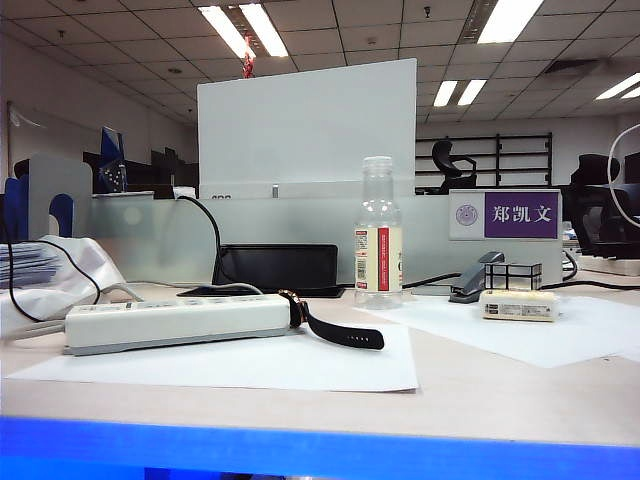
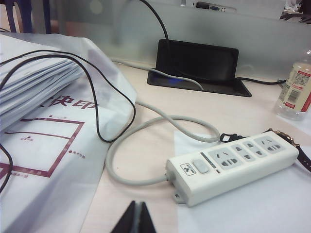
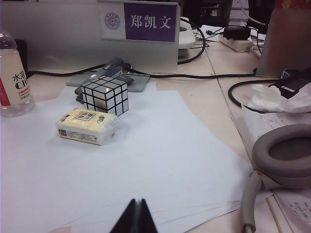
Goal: Press the button on the power strip.
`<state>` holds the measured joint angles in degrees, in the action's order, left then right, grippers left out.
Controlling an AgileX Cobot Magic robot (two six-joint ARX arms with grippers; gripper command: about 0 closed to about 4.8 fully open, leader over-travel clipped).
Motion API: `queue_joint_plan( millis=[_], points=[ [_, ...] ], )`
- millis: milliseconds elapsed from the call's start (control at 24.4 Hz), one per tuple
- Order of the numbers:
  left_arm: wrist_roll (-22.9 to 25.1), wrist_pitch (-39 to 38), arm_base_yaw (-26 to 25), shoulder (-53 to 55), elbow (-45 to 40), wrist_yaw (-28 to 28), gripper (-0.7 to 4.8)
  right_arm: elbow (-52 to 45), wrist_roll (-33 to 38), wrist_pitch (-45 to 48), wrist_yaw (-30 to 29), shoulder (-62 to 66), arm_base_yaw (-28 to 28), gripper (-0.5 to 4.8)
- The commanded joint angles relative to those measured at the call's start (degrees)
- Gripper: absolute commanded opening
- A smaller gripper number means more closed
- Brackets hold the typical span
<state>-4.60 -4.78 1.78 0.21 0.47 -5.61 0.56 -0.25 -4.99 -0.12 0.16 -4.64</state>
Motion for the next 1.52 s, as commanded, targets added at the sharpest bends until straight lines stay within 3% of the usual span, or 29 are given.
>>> queue_joint_plan(
  millis=[41, 533, 656, 738, 779, 861, 943, 1066, 1230, 1394, 1517],
  points=[
    [0.07, 1.01, -0.17, -0.09, 0.09, -0.17, -0.04, -0.13, 0.24, 0.92, -0.02, -0.09, 0.04, 0.03],
    [0.07, 1.09, -0.17, -0.09, 0.09, -0.17, -0.04, -0.13, 0.26, 1.14, -0.07, -0.09, 0.04, 0.03],
    [0.07, 2.60, -0.17, -0.09, 0.11, -0.20, -0.04, -0.11, 7.76, 4.07, -2.80, -0.09, 0.04, 0.03],
    [0.00, 3.98, -0.15, -0.09, 0.22, -0.22, -0.04, -0.11, 15.93, 7.82, -8.44, -0.09, 0.04, 0.04],
    [-0.92, 5.22, -0.09, -0.09, 0.26, -0.68, -0.04, -0.11, 18.38, 11.08, -16.22, 0.24, 0.07, 0.04],
    [-4.81, 8.28, -0.09, -0.09, 1.09, -5.03, -0.04, 0.37, 18.67, 13.86, -30.77, 1.36, 0.13, 0.04],
    [-4.79, 7.43, -0.07, -0.09, 2.67, -8.09, -0.04, 1.27, 19.76, 13.97, -37.92, 2.51, 0.13, 0.03],
    [-2.54, 5.77, -0.07, -0.04, 5.03, -9.49, -0.04, 2.67, 21.92, 14.75, -41.90, 3.19, 0.13, 0.03],
    [1.86, -0.48, -0.07, 1.18, 9.86, -9.46, -0.04, 6.75, 22.84, 13.53, -42.60, 4.26, 0.13, 0.04],
    [1.92, -3.61, -0.07, 7.82, 15.58, -9.49, -0.04, 13.49, 22.77, 12.76, -53.48, 13.75, 0.61, 0.03],
    [2.95, -4.37, -0.04, 17.07, 22.95, -9.68, -0.04, 20.33, 20.87, 12.96, -53.81, 22.12, 5.07, 0.04]
  ],
)
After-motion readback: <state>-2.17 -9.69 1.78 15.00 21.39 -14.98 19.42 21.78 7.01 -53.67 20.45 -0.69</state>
